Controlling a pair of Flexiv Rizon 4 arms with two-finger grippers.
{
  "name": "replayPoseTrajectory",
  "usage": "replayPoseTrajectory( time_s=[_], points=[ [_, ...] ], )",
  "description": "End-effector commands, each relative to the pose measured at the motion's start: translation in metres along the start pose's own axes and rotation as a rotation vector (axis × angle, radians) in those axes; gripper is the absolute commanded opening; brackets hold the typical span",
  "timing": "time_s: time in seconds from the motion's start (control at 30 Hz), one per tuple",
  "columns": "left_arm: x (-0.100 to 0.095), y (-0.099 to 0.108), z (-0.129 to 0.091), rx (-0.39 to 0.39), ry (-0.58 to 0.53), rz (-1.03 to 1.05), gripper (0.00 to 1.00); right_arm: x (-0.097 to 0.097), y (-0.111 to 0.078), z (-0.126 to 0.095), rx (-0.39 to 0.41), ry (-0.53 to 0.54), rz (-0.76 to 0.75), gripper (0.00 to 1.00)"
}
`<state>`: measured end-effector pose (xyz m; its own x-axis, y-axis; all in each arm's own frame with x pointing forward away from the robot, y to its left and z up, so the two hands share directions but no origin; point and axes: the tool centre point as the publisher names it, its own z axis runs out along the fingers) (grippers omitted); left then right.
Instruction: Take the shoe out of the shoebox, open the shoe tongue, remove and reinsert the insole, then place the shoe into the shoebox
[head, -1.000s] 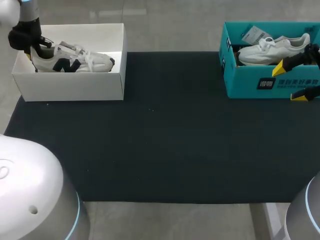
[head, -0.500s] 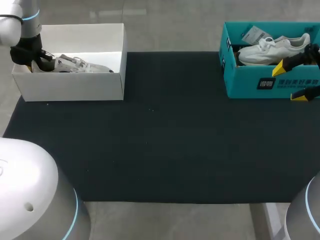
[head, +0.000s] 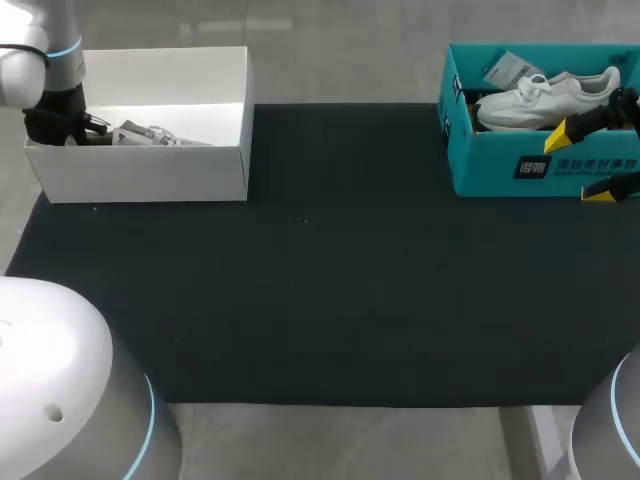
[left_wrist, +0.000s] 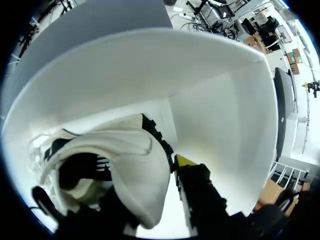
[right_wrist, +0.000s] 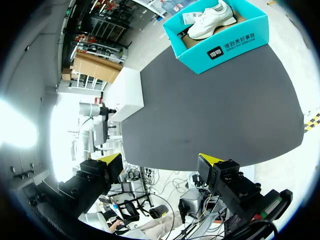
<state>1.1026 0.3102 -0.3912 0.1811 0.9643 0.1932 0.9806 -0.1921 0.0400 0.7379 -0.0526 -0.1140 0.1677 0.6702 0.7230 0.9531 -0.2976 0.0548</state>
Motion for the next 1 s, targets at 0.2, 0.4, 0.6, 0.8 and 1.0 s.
replayPoseTrajectory(
  time_s=[0.2,0.4,0.6,0.8,1.0],
  points=[
    [-0.003,0.000,-0.012,-0.004,-0.013,-0.018,1.00,0.001,0.001,0.001,0.001,-0.003,0.002,1.00],
    [-0.006,0.001,-0.048,-0.021,-0.013,-0.075,1.00,0.001,0.001,0.001,0.001,-0.003,0.002,1.00],
    [-0.013,0.002,-0.094,-0.008,-0.058,-0.215,1.00,0.001,0.001,0.001,0.001,-0.003,0.002,1.00],
    [-0.015,0.004,-0.138,0.020,-0.123,-0.338,1.00,0.001,0.001,0.001,0.001,-0.003,0.002,1.00],
    [-0.015,0.009,-0.175,0.014,-0.177,-0.461,1.00,0.001,0.001,0.001,0.001,-0.003,0.002,1.00]
  ],
)
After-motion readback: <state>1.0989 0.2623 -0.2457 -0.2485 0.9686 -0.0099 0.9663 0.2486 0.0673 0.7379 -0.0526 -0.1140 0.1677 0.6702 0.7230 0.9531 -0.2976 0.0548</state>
